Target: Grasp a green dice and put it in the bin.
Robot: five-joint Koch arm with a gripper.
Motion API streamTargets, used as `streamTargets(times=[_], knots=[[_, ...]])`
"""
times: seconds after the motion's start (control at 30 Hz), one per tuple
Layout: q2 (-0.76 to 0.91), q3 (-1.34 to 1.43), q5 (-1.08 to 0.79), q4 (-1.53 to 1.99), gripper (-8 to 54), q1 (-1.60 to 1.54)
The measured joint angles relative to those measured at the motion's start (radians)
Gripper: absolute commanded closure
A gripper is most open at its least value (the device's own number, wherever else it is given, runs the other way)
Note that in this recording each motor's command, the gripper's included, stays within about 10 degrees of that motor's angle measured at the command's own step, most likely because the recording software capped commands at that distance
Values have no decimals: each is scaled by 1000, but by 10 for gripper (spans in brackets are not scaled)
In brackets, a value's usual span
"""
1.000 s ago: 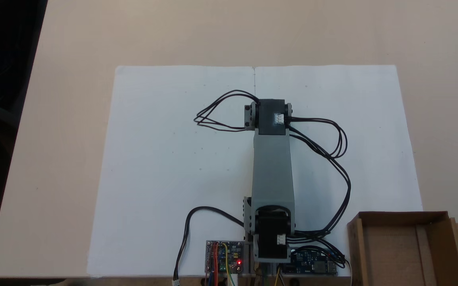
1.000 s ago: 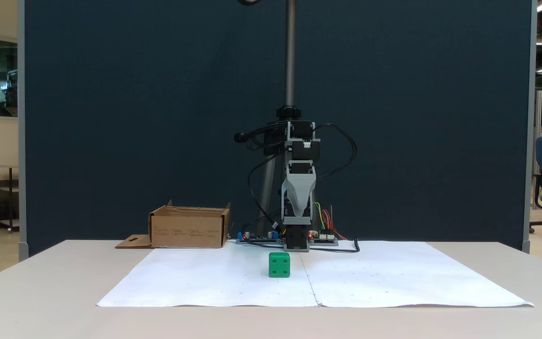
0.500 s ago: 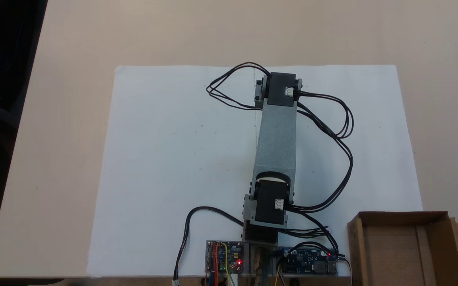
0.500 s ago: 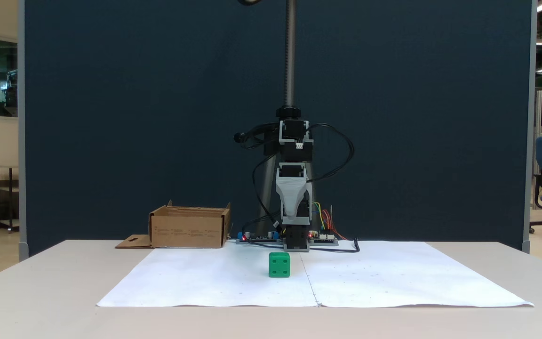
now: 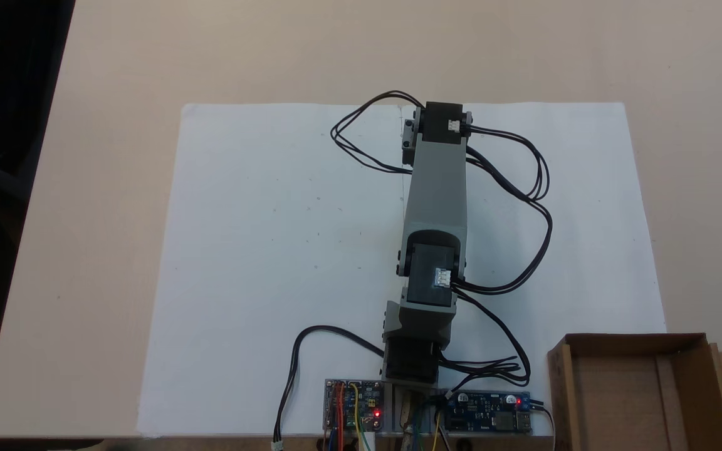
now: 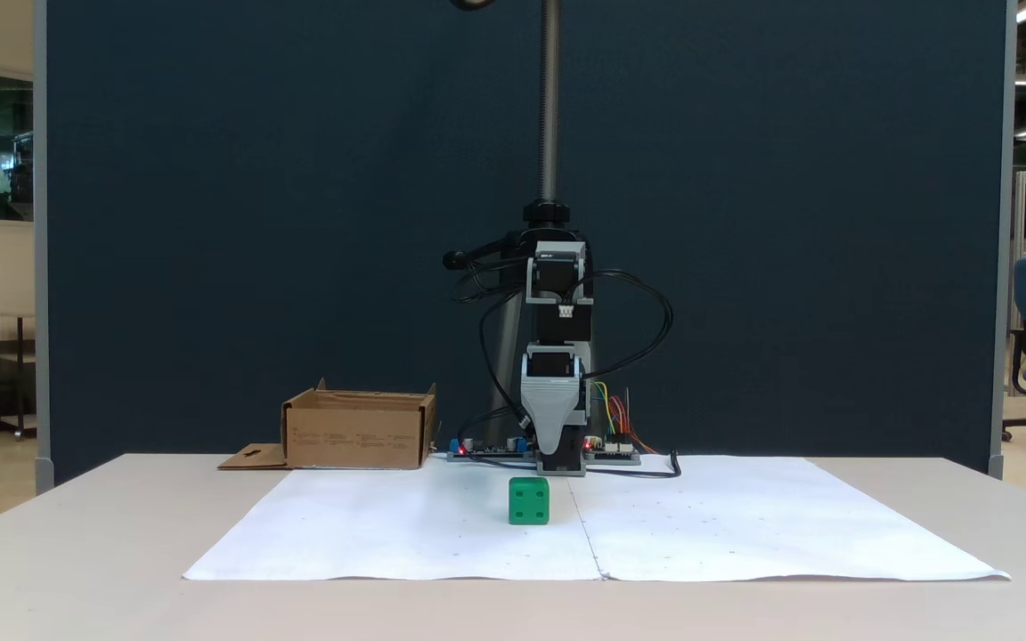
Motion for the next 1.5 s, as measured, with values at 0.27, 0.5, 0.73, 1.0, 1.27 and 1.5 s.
streamTargets(times=[0.27, 0.5, 0.73, 1.0, 1.27, 1.5], knots=[[-49, -2, 0, -3, 18, 2], [-91, 0, 0, -64, 19, 15], [-135, -2, 0, -129, 19, 44], [-175, -3, 0, -130, 24, 58], [-195, -3, 0, -132, 24, 87], [-235, -18, 0, -137, 25, 115]])
